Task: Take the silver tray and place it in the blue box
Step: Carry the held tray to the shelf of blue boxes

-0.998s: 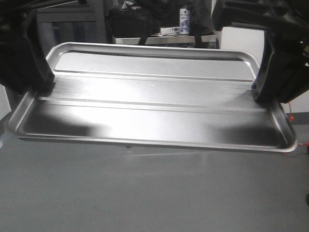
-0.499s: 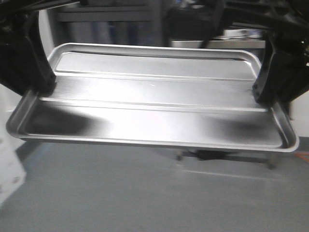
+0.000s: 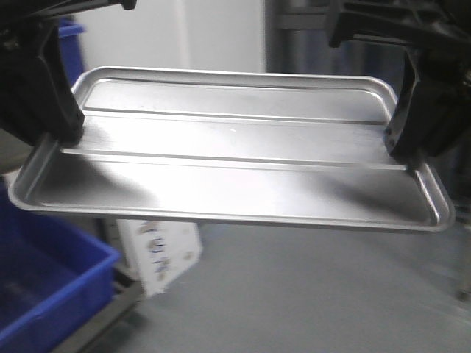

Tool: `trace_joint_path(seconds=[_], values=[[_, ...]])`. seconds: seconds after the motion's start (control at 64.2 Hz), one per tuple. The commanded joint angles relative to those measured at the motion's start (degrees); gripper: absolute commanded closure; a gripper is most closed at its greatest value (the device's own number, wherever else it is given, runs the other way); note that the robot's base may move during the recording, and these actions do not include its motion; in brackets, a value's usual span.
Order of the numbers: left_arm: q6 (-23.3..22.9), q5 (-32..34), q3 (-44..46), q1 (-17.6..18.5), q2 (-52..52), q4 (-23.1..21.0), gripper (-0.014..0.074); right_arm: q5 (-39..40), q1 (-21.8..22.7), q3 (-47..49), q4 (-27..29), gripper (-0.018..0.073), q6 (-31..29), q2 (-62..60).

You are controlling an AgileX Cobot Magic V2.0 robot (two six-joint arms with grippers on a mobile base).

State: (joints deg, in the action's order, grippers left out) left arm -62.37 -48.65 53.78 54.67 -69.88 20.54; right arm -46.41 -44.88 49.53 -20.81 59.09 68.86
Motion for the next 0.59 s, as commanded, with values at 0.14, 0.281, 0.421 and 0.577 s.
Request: trace_joint_path(seconds=[0.14,0.281,0.421,0.577], values=[[-0.91,-0.23,1.46,0.17,1.61,2.52,0.07,-0.47,0.1,1.33,-2.67,0.0527,-0.21,-1.59],[-0.91,-0.23,1.46,0.17,1.61,2.52,0.07,-0.47,0.1,1.33,-2.67,0.0527,-0.21,-1.59],[-0.91,-0.23,1.46,0.17,1.61,2.52,0.07,-0.47,0.1,1.33,-2.67,0.0527,-0.21,-1.59],[-0.91,-0.23,1.46,0.17,1.61,2.52,0.07,-0.47,0.1,1.33,-2.67,0.0527,-0.21,-1.59]])
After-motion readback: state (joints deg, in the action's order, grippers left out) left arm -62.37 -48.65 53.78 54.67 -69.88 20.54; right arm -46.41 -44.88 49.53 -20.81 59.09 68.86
